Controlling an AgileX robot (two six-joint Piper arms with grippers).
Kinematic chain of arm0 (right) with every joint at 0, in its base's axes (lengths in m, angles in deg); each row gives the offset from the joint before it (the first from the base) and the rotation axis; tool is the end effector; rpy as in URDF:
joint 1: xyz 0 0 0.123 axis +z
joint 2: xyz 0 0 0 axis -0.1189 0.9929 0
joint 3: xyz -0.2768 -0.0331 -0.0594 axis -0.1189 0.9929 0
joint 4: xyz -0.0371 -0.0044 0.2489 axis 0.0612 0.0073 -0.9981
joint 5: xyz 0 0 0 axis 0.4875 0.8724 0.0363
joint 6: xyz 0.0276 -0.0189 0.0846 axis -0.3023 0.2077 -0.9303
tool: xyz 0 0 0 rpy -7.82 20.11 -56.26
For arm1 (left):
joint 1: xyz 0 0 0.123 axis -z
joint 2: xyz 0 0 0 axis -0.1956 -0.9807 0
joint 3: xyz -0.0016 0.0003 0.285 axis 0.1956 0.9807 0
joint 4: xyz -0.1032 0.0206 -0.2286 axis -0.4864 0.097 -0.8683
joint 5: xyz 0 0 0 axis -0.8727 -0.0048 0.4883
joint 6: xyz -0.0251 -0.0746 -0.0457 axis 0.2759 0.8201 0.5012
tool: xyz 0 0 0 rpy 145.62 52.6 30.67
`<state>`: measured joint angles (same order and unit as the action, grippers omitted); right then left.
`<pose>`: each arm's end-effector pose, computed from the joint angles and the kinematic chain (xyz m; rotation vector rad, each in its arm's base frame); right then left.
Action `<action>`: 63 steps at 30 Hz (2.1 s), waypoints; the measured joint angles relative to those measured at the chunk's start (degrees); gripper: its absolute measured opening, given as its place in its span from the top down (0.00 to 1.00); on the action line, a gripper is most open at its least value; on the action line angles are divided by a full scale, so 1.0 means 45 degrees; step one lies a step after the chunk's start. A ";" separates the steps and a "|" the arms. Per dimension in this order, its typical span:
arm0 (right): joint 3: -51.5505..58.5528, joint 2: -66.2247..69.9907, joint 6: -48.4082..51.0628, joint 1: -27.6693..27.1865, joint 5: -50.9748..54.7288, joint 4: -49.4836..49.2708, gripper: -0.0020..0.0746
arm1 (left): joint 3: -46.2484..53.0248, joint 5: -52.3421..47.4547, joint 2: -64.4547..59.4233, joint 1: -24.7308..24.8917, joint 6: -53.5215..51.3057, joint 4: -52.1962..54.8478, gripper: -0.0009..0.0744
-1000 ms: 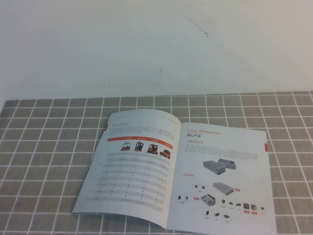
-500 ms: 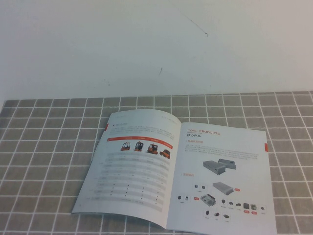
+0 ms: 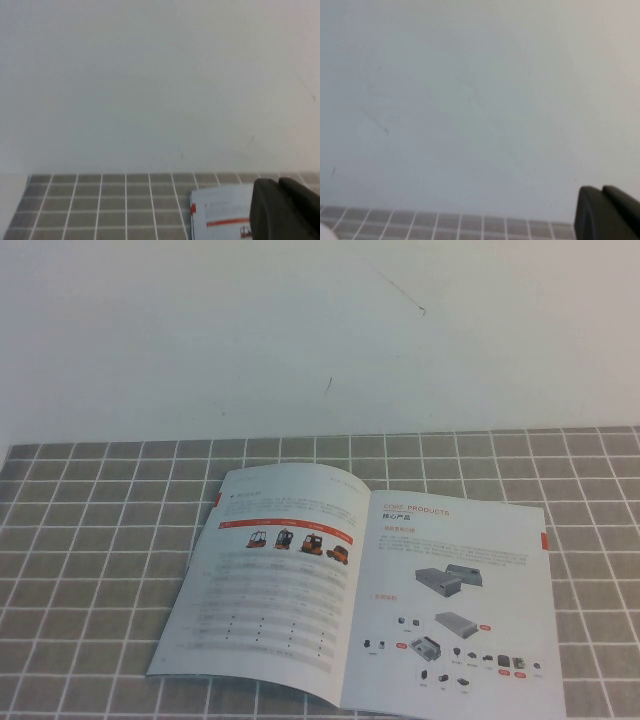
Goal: Close book
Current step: 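Close the open booklet and leave it lying on the table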
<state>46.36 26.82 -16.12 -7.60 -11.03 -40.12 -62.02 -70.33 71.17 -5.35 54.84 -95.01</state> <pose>0.0421 0.0010 0.3148 -0.0794 1.4446 -0.0853 0.0584 -0.0100 0.2996 -0.0449 1.5049 -0.2852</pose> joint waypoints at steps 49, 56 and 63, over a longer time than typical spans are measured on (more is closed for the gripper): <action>-0.8208 2.2511 0.9536 0.3044 0.4033 -0.7532 0.98 | -0.8350 -0.2787 -1.9434 0.0000 -0.6218 -0.4942 0.99; -0.8248 2.2831 0.9584 0.3044 0.4116 -0.7532 0.98 | -0.8438 -0.2225 -1.9986 0.0000 -0.6246 -0.5019 0.99; -0.8296 2.3097 0.9584 0.3044 0.4116 -0.7508 0.98 | -0.8468 -0.1994 -2.0660 0.0000 -0.6246 -0.5314 0.99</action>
<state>9.02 130.76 27.01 6.10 7.49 -73.91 -100.12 -79.30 -21.80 -5.35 26.73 -118.92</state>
